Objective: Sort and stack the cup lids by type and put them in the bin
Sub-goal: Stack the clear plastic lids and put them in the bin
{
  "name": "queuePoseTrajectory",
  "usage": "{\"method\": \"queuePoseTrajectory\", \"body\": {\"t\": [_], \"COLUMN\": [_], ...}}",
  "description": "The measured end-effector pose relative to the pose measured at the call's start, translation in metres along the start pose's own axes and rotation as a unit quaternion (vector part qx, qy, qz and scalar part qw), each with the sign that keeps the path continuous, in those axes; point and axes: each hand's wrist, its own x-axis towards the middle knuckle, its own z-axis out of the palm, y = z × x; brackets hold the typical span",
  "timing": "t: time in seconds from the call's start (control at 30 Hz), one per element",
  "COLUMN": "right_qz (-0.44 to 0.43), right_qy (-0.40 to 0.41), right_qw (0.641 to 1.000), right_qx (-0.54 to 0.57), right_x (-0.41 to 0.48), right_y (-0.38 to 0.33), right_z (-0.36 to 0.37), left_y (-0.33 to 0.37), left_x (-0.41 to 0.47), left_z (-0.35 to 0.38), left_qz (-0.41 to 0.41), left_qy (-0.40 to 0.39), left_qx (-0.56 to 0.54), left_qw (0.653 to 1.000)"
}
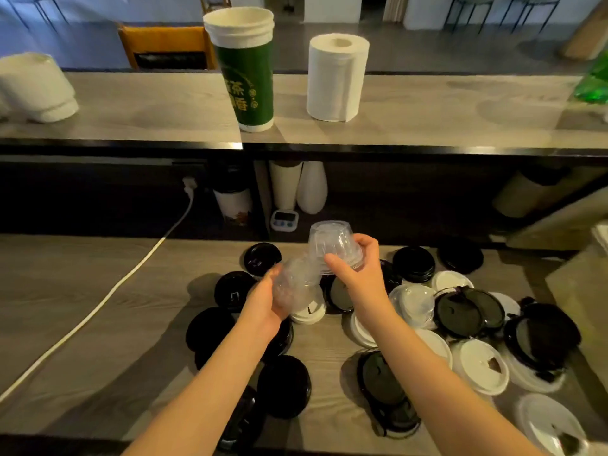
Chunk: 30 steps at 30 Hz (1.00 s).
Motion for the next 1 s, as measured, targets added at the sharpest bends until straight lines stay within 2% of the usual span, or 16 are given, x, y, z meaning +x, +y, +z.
{"method": "queuePoseTrajectory", "body": {"t": [0.13, 0.23, 0.4, 0.53, 0.7, 1.0], "right_qz": [-0.036, -0.061, -0.099, -0.101, -0.065, -0.015], "right_qy": [0.018, 0.031, 0.082, 0.058, 0.029, -0.035], "right_qw": [0.999, 0.997, 0.989, 0.982, 0.977, 0.977], "right_qx": [-0.014, -0.041, -0.068, -0.149, -0.199, -0.210], "right_x": [-0.017, -0.029, -0.041, -0.048, -0.056, -0.052], "right_y": [0.003, 0.004, -0.001, 0.000, 0.003, -0.009], "right_z": [-0.013, -0.027, -0.051, -0.070, -0.102, -0.156], "left_y": [-0.017, -0.031, -0.051, -0.064, -0.076, -0.097], "left_x": [-0.012, -0.014, -0.035, -0.043, -0.049, -0.060], "left_z": [0.026, 0.033, 0.060, 0.073, 0.085, 0.120], "left_qz": [-0.039, -0.052, -0.089, -0.090, -0.094, -0.021], "left_qy": [-0.007, -0.018, -0.091, -0.121, -0.107, -0.175], "left_qx": [0.035, 0.012, 0.044, 0.036, 0.016, 0.070], "left_qw": [0.999, 0.998, 0.991, 0.988, 0.990, 0.982]}}
